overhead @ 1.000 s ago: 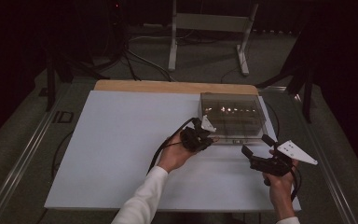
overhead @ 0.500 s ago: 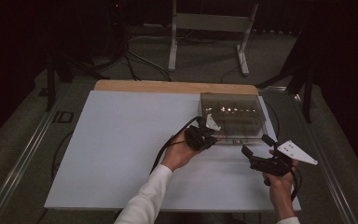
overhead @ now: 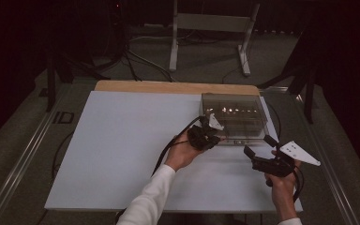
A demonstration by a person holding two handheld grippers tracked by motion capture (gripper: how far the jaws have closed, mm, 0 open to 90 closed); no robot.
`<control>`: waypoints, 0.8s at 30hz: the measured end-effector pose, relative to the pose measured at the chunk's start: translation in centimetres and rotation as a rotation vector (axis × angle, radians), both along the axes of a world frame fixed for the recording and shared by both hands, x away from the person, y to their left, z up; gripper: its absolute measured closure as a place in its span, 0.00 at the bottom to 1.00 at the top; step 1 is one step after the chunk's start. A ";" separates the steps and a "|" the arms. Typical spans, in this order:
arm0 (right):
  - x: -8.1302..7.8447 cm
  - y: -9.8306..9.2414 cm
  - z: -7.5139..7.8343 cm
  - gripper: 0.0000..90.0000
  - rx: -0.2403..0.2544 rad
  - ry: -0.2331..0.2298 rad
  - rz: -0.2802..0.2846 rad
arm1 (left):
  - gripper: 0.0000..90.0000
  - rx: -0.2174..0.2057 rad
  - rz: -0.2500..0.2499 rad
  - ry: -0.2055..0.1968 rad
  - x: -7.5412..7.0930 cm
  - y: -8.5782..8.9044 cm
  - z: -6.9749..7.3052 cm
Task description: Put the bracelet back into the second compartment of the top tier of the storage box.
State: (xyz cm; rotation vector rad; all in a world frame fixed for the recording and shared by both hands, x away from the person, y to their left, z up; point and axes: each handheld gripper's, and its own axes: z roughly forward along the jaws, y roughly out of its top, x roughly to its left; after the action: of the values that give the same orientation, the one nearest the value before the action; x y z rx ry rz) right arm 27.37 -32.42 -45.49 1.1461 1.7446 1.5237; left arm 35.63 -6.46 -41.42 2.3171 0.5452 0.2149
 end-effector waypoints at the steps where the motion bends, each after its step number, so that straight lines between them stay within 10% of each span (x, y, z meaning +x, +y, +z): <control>1: 0.0 0.0 0.0 0.04 0.000 0.000 0.000 | 1.00 0.000 -0.001 -0.001 0.0 -0.1 0.0; 24: 0.0 -0.1 0.0 0.04 0.003 0.000 -0.002 | 1.00 -0.001 -0.006 -0.011 0.6 -1.5 0.4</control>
State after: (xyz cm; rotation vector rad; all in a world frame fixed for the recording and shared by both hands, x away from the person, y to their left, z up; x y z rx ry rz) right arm 27.36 -32.50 -45.50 1.1491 1.7410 1.5262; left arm 36.21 -7.93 -41.06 2.3151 0.5325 0.2243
